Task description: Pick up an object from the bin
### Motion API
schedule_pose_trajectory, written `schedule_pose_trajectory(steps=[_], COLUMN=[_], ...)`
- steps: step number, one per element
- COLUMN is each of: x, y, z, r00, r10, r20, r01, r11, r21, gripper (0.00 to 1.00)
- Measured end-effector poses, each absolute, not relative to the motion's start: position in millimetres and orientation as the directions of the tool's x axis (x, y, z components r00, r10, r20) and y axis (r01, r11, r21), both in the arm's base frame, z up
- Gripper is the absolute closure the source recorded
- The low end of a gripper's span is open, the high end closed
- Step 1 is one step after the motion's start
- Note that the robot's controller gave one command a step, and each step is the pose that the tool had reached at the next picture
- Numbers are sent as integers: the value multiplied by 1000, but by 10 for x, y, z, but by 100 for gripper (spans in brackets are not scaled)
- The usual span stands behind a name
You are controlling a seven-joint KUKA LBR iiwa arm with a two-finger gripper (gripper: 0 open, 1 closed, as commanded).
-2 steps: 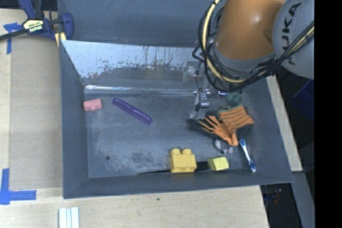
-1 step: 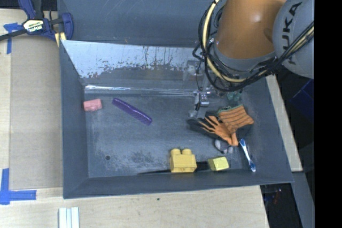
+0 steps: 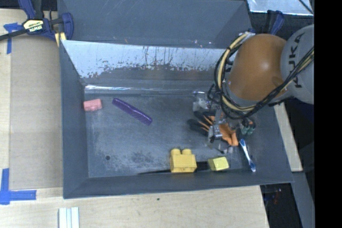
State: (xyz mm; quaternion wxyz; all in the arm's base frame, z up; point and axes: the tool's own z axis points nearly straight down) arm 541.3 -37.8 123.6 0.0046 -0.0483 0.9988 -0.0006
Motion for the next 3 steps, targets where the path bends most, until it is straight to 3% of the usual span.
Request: schedule_pose_trajectory(steps=[1,2,3], x=[5469,5560,5833], y=[-689,-850,-1077], z=[1425,1212,688], r00=[-999,-994,-963], r10=[29,106,268], r20=[-14,-7,-23], r01=[29,106,268], r11=[1000,994,964], r21=[2,0,5], gripper=[0,0,0])
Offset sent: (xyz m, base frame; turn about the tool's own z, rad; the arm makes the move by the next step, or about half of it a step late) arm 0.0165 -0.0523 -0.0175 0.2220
